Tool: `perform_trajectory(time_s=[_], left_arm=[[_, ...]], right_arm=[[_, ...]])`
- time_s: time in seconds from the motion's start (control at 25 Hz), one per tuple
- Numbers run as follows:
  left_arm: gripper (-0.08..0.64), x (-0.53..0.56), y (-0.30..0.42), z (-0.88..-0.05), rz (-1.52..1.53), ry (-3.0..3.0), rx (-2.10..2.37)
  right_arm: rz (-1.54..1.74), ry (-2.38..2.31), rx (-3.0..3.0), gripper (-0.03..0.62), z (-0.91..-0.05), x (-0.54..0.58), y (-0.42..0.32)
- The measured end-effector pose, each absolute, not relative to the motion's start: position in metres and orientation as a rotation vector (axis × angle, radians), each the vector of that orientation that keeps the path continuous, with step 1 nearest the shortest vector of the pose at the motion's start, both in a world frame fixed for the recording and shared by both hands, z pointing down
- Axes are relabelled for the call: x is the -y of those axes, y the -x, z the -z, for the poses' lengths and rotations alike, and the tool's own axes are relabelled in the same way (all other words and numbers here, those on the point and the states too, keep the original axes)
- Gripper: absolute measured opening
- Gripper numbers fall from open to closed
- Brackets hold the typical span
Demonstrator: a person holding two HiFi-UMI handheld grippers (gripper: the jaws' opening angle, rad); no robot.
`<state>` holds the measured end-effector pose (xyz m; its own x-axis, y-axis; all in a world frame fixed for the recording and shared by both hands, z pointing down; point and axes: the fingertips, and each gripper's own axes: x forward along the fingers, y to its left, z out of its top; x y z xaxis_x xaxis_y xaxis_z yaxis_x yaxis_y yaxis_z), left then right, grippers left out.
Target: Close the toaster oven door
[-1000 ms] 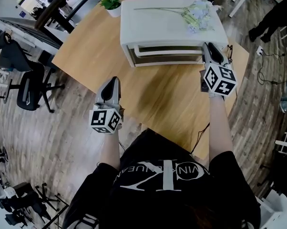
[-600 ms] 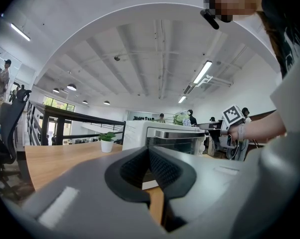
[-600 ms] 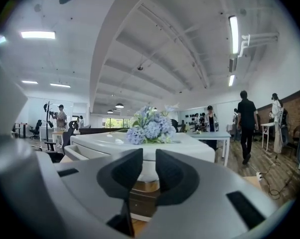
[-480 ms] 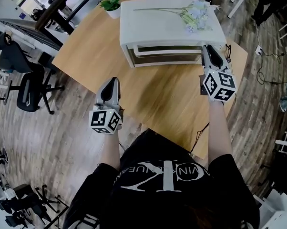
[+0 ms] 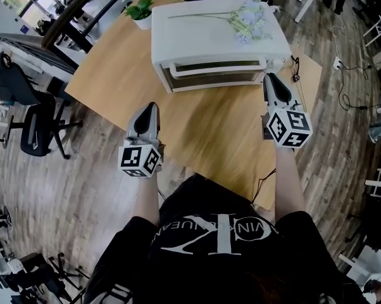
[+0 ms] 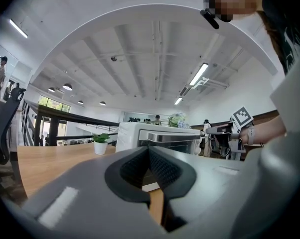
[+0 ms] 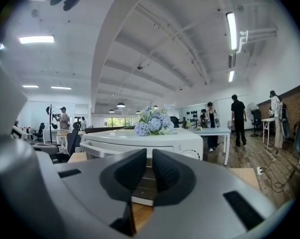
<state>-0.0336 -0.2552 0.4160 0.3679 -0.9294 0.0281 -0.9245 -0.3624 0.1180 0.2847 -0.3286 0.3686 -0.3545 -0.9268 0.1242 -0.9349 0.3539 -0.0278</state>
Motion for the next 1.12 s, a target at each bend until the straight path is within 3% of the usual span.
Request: perform_trajectory(time_s=[1.12], left_arm=[[0.011,0.278,0.015,-0.4,0.094,-2.572,1.674]], right_arm=[[-0.172,-1.713,2.576,0.028,-0.376,0.28,-0.298]])
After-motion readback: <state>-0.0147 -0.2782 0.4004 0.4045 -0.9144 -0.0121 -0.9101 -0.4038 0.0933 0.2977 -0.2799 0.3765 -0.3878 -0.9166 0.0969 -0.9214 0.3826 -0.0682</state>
